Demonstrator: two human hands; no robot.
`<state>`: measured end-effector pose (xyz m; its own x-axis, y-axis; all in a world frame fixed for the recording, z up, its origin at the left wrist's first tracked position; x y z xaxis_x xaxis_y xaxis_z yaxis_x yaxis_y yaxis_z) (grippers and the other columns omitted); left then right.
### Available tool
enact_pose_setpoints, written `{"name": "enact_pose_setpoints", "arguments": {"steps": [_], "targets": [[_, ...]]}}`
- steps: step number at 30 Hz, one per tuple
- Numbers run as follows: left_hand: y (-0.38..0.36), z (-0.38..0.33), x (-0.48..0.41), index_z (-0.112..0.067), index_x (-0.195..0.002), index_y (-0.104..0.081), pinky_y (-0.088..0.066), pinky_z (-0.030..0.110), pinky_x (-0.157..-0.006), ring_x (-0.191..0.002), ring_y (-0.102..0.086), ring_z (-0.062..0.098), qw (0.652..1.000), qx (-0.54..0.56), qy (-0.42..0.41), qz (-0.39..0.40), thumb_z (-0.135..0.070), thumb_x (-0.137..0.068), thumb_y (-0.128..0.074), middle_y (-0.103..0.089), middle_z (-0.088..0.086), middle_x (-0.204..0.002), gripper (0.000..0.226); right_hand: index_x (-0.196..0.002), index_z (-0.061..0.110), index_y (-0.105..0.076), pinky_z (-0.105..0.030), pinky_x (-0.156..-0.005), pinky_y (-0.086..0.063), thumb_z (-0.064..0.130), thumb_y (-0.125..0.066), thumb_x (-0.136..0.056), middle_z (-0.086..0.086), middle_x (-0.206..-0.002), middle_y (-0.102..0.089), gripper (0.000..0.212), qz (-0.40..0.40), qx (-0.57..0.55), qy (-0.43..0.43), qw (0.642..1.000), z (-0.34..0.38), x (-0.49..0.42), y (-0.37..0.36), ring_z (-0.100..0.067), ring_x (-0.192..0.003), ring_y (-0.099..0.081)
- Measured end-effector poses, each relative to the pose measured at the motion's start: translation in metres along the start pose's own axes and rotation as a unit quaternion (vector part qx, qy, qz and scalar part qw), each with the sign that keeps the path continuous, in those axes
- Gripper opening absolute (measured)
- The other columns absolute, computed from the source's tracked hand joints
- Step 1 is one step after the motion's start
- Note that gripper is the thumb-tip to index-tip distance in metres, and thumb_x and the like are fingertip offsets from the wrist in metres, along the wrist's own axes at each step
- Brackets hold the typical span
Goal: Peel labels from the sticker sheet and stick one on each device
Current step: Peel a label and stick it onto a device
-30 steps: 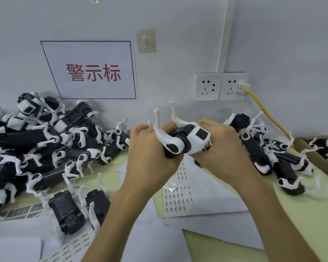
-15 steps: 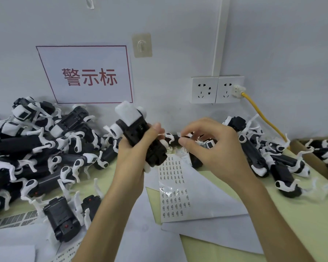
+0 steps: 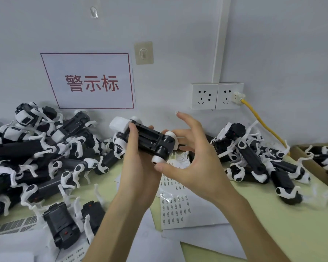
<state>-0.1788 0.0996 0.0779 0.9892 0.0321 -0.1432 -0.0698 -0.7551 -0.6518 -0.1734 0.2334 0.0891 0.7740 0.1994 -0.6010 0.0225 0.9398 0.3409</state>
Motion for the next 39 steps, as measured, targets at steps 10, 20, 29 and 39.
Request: {"name": "enact_pose_setpoints", "arguments": {"steps": [10, 20, 29, 39], "targets": [[0.000, 0.000, -0.003, -0.010, -0.123, -0.070, -0.027, 0.053, -0.123, -0.123, -0.062, 0.030, 0.993, 0.068, 0.059, 0.076, -0.056, -0.104, -0.045, -0.066, 0.015, -0.131, 0.056, -0.150, 0.045, -0.028, -0.019, -0.100, -0.049, 0.039, -0.089, -0.068, 0.015, -0.120, -0.069, 0.102, -0.068, -0.053, 0.021, 0.996, 0.001, -0.002, 0.003, -0.008, -0.116, -0.064], [-0.005, 0.004, 0.007, -0.005, -0.138, -0.059, -0.041, 0.043, -0.113, -0.119, -0.067, 0.034, 0.963, 0.204, 0.174, -0.030, -0.046, -0.080, -0.072, -0.066, 0.017, -0.133, 0.072, -0.148, 0.040, -0.032, -0.028, -0.096, -0.052, 0.035, -0.090, -0.067, 0.013, -0.114, -0.073, 0.100, -0.112, -0.043, 0.021, 0.993, 0.001, 0.002, -0.002, -0.013, -0.115, -0.066], [0.029, -0.016, 0.002, -0.019, -0.128, -0.059, -0.050, 0.038, -0.102, -0.115, -0.066, 0.020, 0.974, -0.016, 0.006, -0.225, -0.036, -0.099, -0.064, -0.065, 0.006, -0.127, 0.035, -0.138, 0.033, -0.041, -0.046, -0.099, -0.054, 0.033, -0.088, -0.071, 0.001, -0.109, -0.077, 0.081, -0.171, -0.114, -0.032, 0.978, 0.002, -0.005, 0.035, -0.023, -0.104, -0.072], [0.003, -0.020, 0.004, -0.040, -0.130, -0.056, -0.058, 0.027, -0.086, -0.112, -0.068, 0.009, 0.843, -0.484, -0.053, 0.227, -0.038, -0.081, -0.077, -0.071, -0.009, -0.120, 0.053, -0.136, 0.030, -0.048, -0.021, -0.078, -0.054, 0.026, -0.087, -0.068, -0.004, -0.105, -0.078, 0.078, 0.003, -0.169, -0.115, 0.979, -0.003, -0.008, 0.045, -0.020, -0.095, -0.075]]}}
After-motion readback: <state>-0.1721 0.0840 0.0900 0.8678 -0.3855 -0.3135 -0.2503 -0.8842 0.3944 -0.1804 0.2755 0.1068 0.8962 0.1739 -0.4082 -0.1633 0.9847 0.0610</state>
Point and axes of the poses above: each hand's wrist, its own x-axis away from the middle knuckle, its own y-axis out of the back of the hand, z = x × y, the point moved 4 cm from there along -x, towards the middle knuckle
